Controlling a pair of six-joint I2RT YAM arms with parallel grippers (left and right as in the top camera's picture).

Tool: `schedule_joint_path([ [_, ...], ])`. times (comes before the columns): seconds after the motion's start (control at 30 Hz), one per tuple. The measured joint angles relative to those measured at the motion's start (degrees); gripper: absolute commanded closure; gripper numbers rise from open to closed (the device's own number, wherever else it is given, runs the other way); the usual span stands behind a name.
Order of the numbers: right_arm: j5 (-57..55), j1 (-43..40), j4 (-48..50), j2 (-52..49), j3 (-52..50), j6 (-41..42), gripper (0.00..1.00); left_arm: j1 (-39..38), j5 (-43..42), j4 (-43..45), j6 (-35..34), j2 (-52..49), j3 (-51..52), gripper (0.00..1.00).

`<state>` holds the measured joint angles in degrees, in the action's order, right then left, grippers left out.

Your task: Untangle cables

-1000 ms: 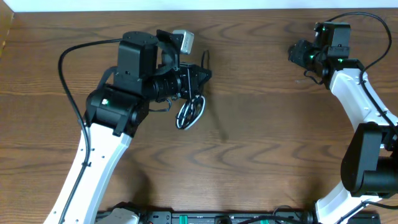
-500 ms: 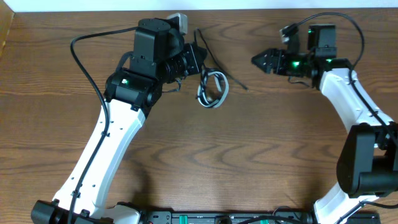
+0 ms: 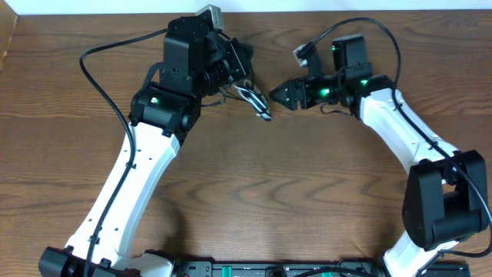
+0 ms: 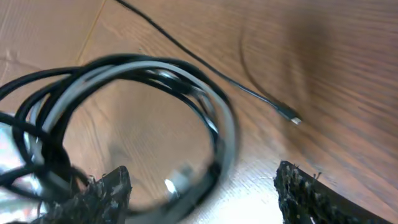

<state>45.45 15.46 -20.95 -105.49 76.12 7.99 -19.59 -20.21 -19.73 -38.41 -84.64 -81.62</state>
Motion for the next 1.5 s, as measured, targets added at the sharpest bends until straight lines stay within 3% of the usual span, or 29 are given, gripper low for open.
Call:
schedule_joint_path([
  [0.7, -4.9, 0.1, -6.3, 0.0, 0.0, -1.7, 0.29, -0.3, 0.0, -1.0, -0.6, -1.6, 0.0, 0.93],
  [1.13, -13.4, -7.0, -14.9, 0.0, 0.0, -1.7, 0.27, -2.1, 0.0, -0.9, -0.5, -17.0, 0.1, 0.93],
  [1.5, -14.3, -5.0, -13.9, 0.0, 0.0, -1.7, 0.25, -2.4, 0.0, -2.0, -0.4, -22.3, 0.3, 0.92],
])
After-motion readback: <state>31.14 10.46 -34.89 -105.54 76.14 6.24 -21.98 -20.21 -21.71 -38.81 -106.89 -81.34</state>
